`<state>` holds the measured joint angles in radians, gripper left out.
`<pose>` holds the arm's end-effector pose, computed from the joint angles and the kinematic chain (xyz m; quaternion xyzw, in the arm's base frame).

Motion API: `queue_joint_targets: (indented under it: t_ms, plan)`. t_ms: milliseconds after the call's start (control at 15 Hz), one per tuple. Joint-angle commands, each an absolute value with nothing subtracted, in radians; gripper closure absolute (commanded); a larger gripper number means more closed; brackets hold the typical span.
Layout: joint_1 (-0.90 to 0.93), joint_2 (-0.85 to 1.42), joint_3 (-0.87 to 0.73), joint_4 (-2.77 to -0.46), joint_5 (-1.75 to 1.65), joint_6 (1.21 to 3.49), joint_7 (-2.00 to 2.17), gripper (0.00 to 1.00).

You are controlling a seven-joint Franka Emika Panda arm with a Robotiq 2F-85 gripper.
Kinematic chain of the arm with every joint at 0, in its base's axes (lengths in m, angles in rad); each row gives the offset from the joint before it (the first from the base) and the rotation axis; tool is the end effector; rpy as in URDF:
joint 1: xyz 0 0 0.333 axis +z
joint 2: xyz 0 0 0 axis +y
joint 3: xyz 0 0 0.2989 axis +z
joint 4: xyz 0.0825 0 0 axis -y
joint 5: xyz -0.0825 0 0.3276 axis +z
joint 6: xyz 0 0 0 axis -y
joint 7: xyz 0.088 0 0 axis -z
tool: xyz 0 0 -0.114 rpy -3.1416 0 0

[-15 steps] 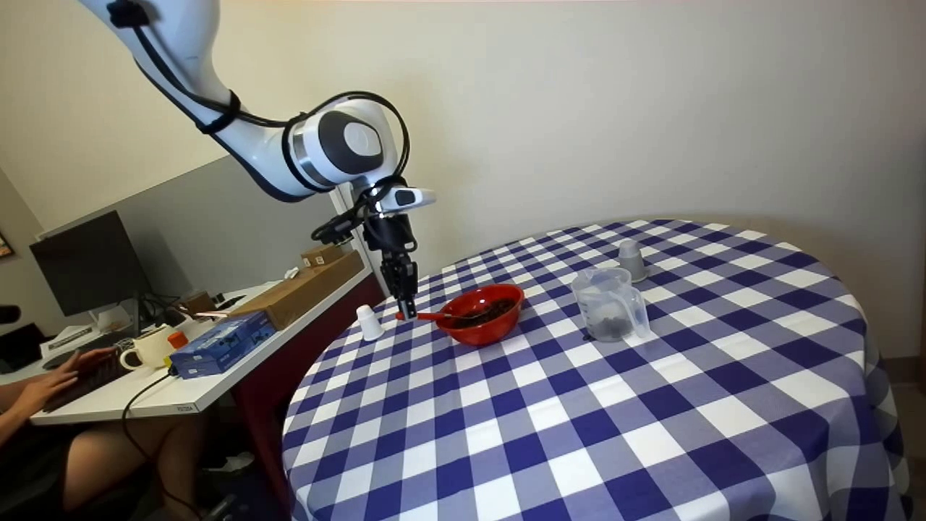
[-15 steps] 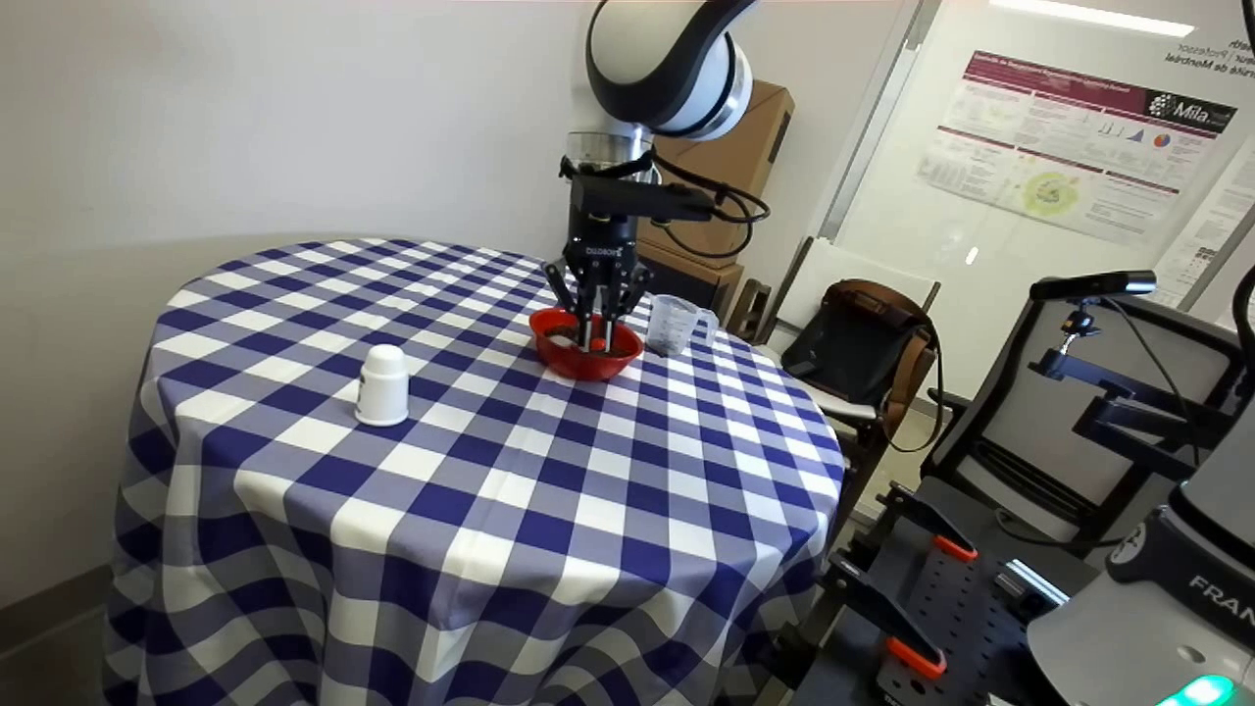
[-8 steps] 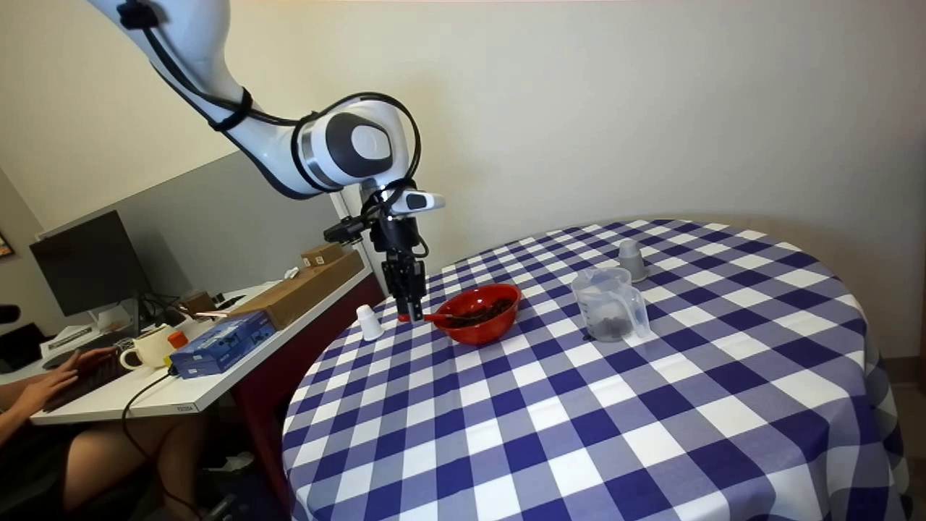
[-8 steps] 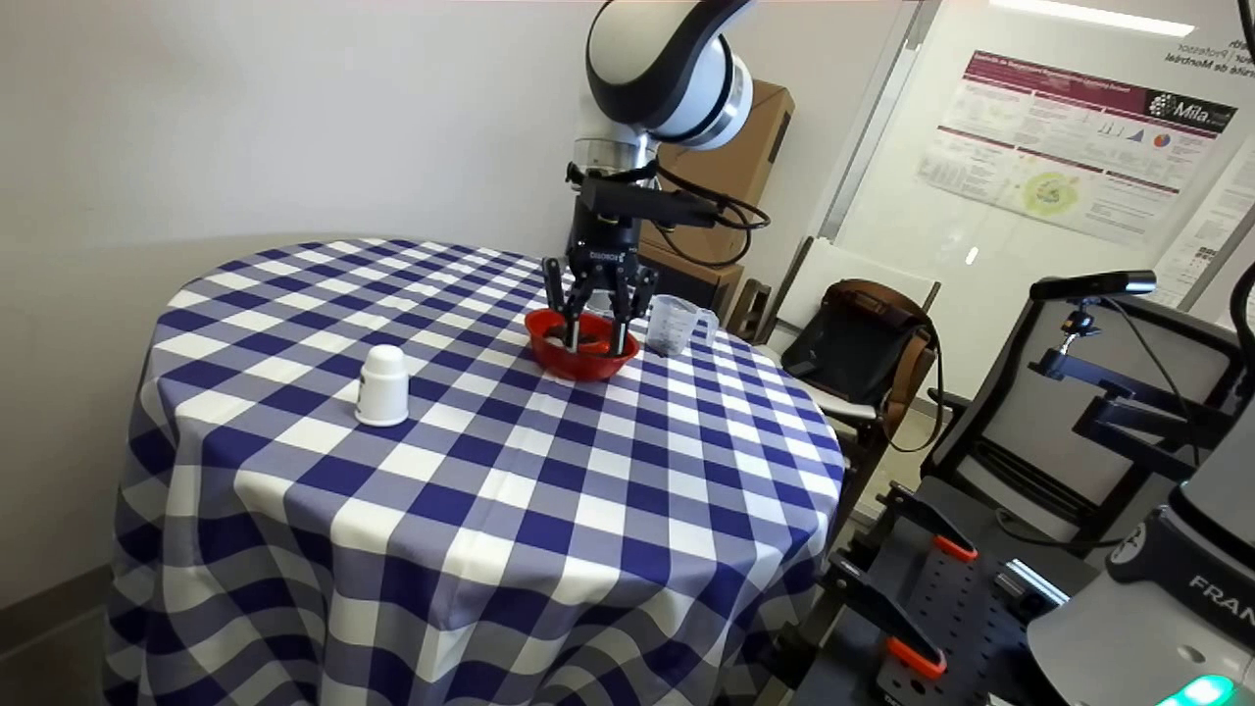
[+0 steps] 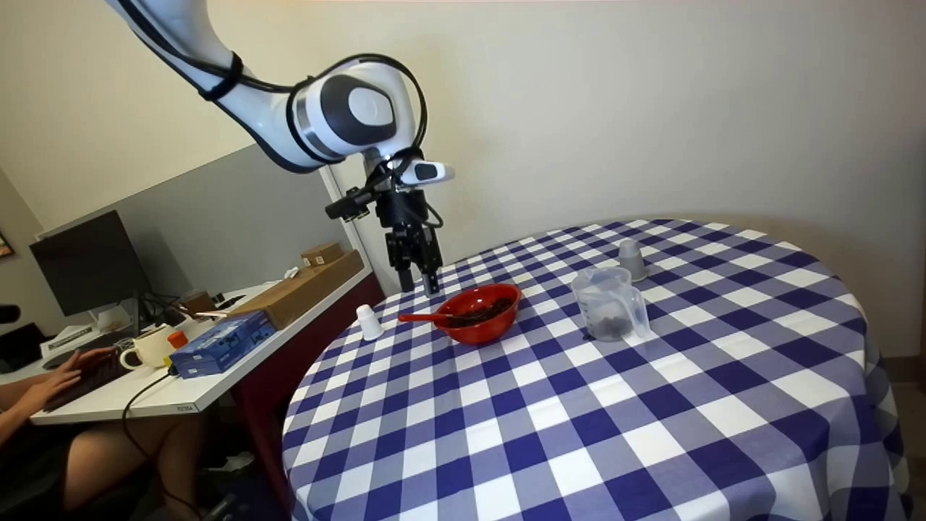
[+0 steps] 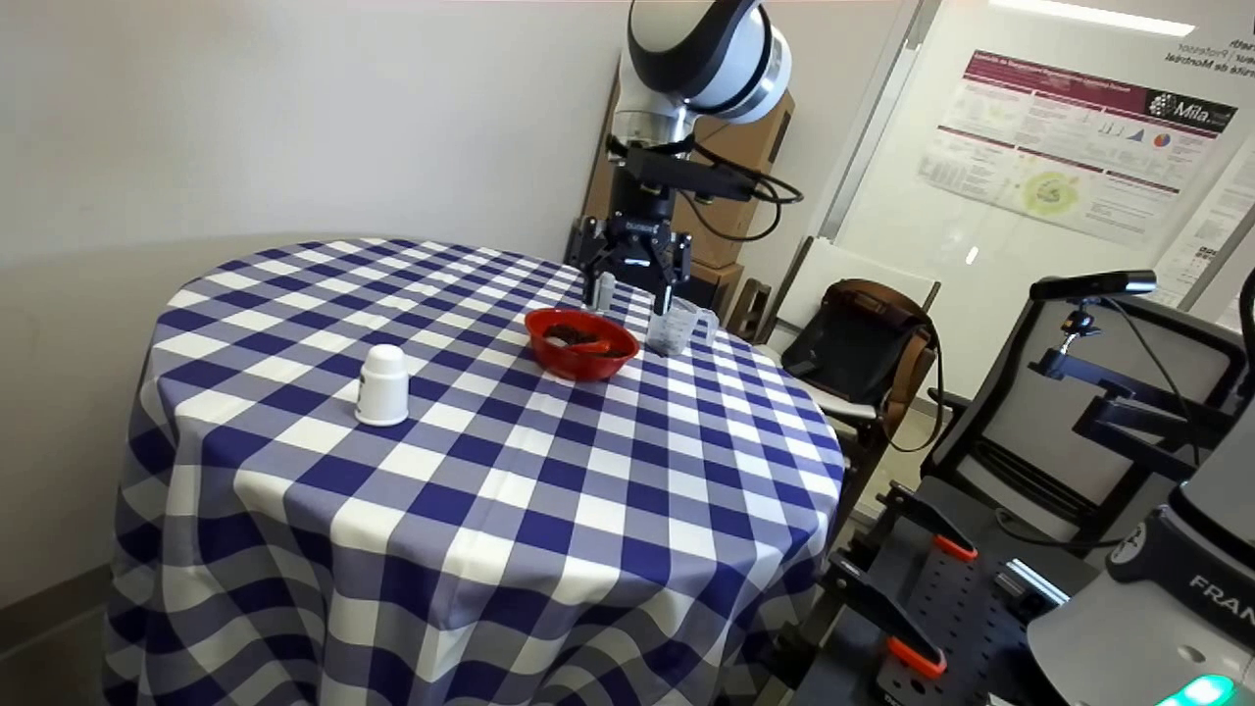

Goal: Put a spoonful of the contents in the bowl in the jug

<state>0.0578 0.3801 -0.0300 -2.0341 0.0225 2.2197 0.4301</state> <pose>0.5310 0.0160 0.2614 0.9738 -0.2058 -0.0950 0.0195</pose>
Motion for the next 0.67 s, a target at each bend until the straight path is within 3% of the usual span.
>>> queue_joint_targets:
  t_ms: [0,333,600]
  plan:
    - [0.079,0.206,-0.072,-2.144,-0.149,2.16,0.368,0.0]
    - [0.047,-0.032,-0.059,-2.281,-0.367,2.181,0.304,0.0]
    - [-0.005,-0.249,-0.068,-2.388,-0.278,2.261,0.141,0.0]
